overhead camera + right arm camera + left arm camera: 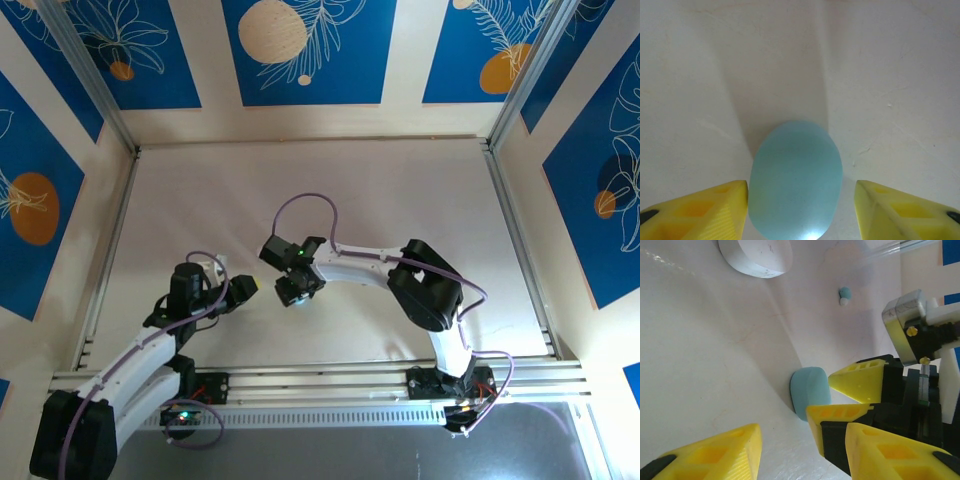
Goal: Insert the wireless bluetooth earbuds into the charging case
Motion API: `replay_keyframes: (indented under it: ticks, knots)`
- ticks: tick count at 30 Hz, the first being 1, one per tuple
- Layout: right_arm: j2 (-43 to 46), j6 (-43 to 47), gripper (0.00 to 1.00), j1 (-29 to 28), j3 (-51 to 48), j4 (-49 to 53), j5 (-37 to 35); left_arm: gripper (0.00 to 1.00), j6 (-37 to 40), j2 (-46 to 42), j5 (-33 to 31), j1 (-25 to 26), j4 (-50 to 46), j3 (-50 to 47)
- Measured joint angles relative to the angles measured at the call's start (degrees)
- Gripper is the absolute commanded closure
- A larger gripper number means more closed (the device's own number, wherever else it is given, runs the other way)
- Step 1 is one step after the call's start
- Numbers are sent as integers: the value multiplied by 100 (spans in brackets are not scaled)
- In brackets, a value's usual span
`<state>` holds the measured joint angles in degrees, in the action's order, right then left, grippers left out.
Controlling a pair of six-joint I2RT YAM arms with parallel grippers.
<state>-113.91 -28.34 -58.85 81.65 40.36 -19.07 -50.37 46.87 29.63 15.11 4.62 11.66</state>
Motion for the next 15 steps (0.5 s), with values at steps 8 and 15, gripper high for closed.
replay_keyframes:
  ticks: [8,15]
  knots:
    - [-70,-7,51,37,2,4,22,53,0,0,35,0,2,0]
    - [-70,-24,54,59,15,4,44,53,26,11,42,0,0,-2]
